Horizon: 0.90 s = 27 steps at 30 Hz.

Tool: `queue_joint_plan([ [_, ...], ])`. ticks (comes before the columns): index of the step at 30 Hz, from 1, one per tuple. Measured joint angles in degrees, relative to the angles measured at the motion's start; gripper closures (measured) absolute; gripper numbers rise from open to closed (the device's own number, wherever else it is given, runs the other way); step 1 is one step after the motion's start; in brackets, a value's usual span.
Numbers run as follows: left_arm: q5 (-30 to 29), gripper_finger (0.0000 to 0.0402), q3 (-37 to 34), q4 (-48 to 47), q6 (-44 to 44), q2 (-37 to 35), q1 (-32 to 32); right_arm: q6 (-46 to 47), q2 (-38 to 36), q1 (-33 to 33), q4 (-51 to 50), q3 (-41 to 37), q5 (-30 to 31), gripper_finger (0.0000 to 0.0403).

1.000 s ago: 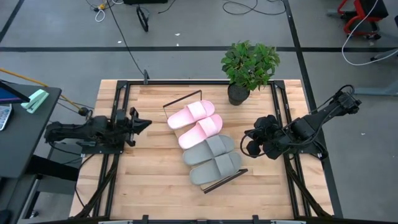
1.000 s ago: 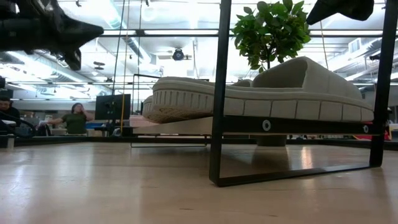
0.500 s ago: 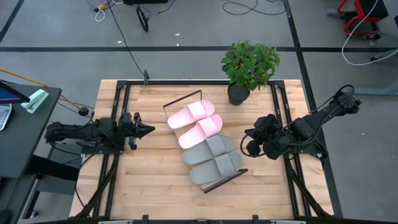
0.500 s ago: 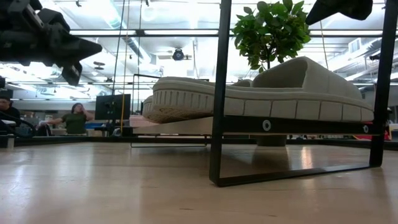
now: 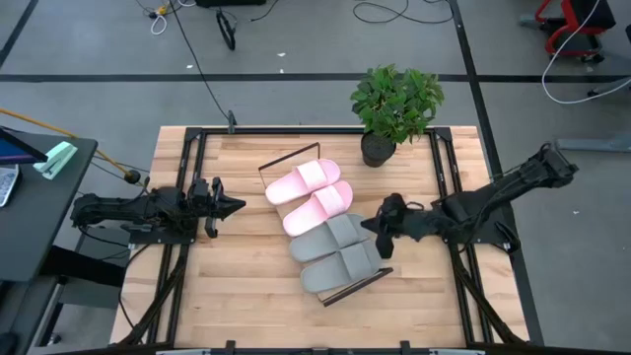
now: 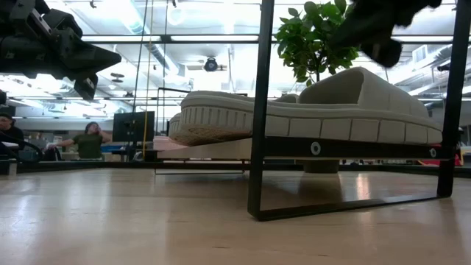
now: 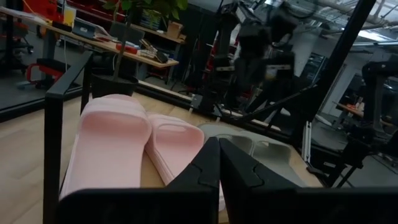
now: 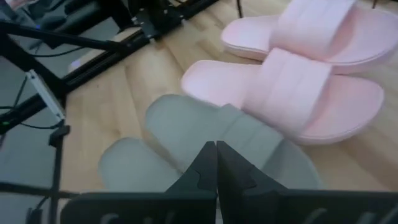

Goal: Pick and place slides into the shelf
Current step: Return to Home Position

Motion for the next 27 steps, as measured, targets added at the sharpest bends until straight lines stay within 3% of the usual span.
queue_joint_plan([
  [4, 0.0, 0.0381, 0.0, 0.0, 0.1, 0.0, 0.0, -5.1, -5.4, -6.0, 2.2, -3.8, -5.4, 0.0403],
  [8, 0.0, 0.0369, 0.0, 0.1, 0.1, 0.0, 0.0, -11.3, -16.4, -13.5, 1.3, -6.8, -12.2, 0.0403],
  [12, 0.0, 0.0363, 0.0, 0.1, 0.1, 0.0, 0.0, -11.9, -27.8, -18.2, 1.5, -10.6, -15.2, 0.0403],
  [20, 0.0, 0.0368, 0.0, 0.2, 0.2, 0.0, 0.0, -12.3, -46.7, -13.6, 11.2, -22.6, -11.7, 0.0403],
  [27, 0.0, 0.0378, 0.0, 0.2, 0.2, 0.0, 0.0, -17.1, -57.4, -9.3, 18.0, -28.7, -12.0, 0.0403],
])
